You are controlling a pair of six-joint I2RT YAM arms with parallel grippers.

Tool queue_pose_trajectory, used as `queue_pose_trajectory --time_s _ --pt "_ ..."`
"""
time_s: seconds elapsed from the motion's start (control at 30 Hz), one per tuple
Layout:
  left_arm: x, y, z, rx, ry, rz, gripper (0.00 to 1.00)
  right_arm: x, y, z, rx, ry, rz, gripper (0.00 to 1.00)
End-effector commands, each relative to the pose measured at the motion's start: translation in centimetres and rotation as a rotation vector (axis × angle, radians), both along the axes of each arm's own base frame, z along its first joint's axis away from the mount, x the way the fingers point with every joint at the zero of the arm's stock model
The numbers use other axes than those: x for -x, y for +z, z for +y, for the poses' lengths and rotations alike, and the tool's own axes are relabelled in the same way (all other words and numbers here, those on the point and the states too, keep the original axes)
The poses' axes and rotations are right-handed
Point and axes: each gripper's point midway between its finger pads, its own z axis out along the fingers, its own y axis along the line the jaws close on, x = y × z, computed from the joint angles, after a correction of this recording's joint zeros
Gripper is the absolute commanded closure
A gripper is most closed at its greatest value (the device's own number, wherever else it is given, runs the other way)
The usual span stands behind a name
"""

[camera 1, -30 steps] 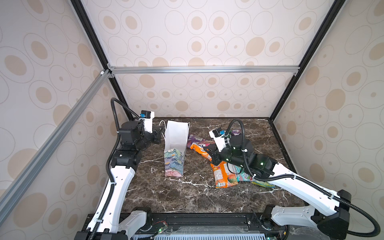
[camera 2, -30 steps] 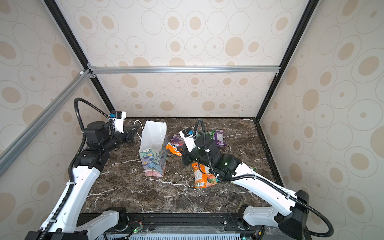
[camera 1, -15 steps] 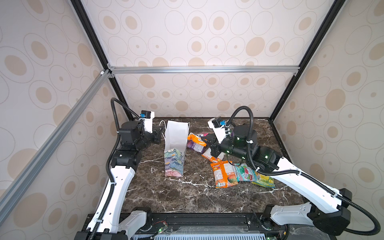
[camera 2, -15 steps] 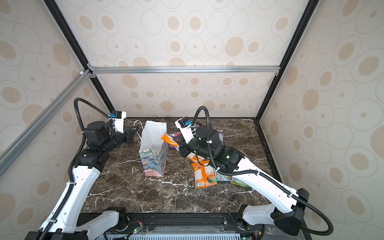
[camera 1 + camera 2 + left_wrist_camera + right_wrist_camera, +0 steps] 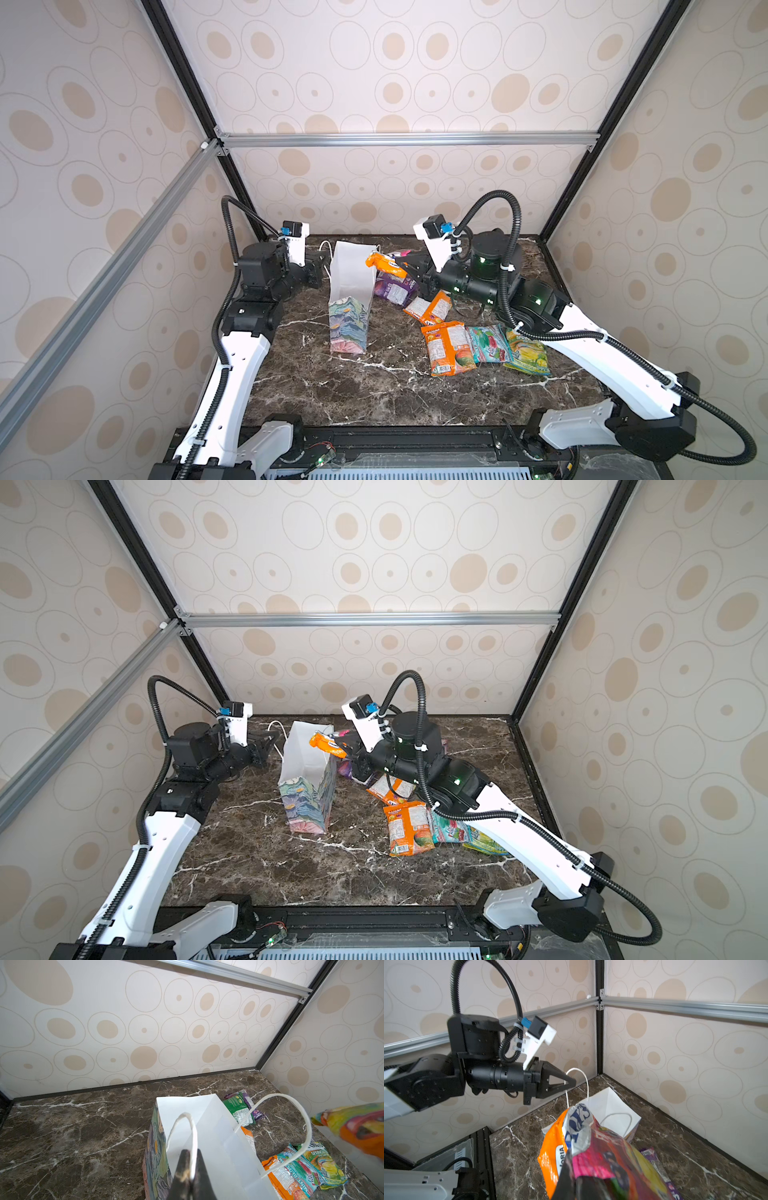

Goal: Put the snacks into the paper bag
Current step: 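Carry the pink candy bag with the right gripper over the white bag's mouth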

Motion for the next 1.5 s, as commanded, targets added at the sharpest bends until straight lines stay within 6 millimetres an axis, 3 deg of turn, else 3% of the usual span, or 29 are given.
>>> queue_pose_trajectory --time_s 0.0,0.47,1.03,1.17,1.47 --pt "0.4 1.5 -0.2 0.000 -0.017 -0.052 1.00 0.7 3.6 0.9 -0.076 0.071 -0.062 1.00" --pt "0.5 1.5 -0.2 -0.001 -0.020 -0.053 0.99 0.4 5.3 6.6 -0.152 0.208 -0.049 1.00" --pt "0.7 1.7 -0.3 0.004 -0.023 -0.060 1.00 1.3 9.3 6.9 -0.192 0.230 -0.119 1.00" --pt "0.7 1.8 -0.2 0.002 -0.021 -0.064 1.00 0.6 8.2 8.0 -0.169 0.230 -0.101 1.00" --pt "0.8 1.9 -0.2 0.000 -0.018 -0.069 1.00 -1.9 3.7 9.9 0.008 0.211 -0.089 1.00"
